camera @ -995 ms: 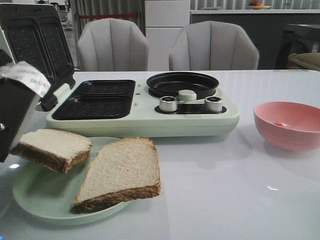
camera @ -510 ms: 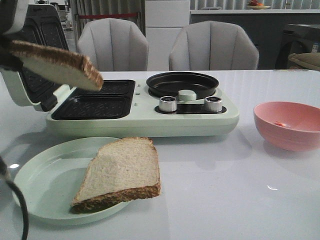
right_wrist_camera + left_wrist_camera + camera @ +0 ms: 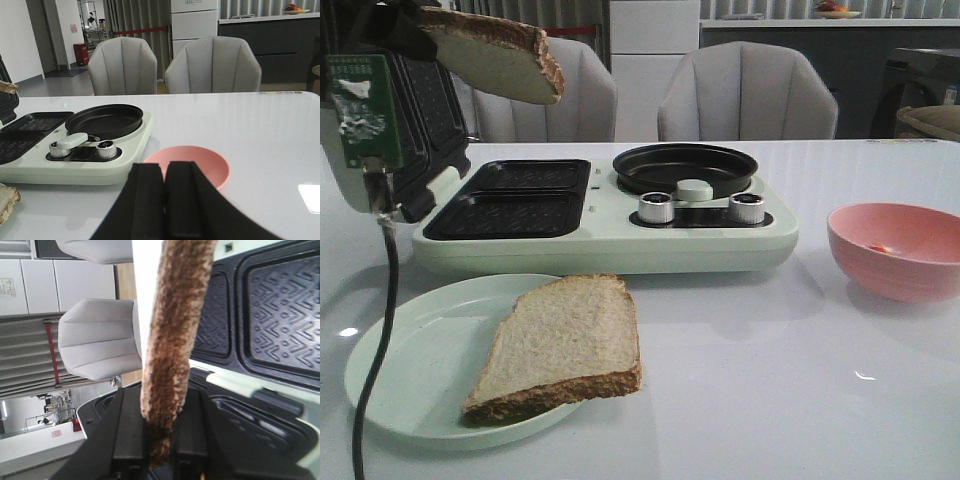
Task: Make breakfast with bread and shrimp
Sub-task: 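Lift the bread slice and lower it onto the sandwich maker plate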
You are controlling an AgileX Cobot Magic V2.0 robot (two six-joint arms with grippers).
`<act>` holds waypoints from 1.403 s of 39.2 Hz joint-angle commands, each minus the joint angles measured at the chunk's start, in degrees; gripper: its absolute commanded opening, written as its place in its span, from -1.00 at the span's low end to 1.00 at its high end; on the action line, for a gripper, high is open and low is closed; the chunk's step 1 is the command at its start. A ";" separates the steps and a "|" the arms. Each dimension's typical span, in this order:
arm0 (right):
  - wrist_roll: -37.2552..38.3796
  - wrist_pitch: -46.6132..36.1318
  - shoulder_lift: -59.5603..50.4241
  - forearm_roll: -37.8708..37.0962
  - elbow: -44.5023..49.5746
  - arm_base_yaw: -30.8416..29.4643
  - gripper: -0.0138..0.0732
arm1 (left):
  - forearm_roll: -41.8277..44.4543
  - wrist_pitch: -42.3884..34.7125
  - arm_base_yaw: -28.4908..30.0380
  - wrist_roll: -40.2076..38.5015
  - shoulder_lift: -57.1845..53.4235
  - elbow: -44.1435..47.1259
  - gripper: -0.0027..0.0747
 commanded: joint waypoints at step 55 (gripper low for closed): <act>-0.54 -4.76 -0.51 -0.28 -0.25 0.08 -0.37 | -3.19 -8.50 9.86 -4.86 32.03 -24.58 0.00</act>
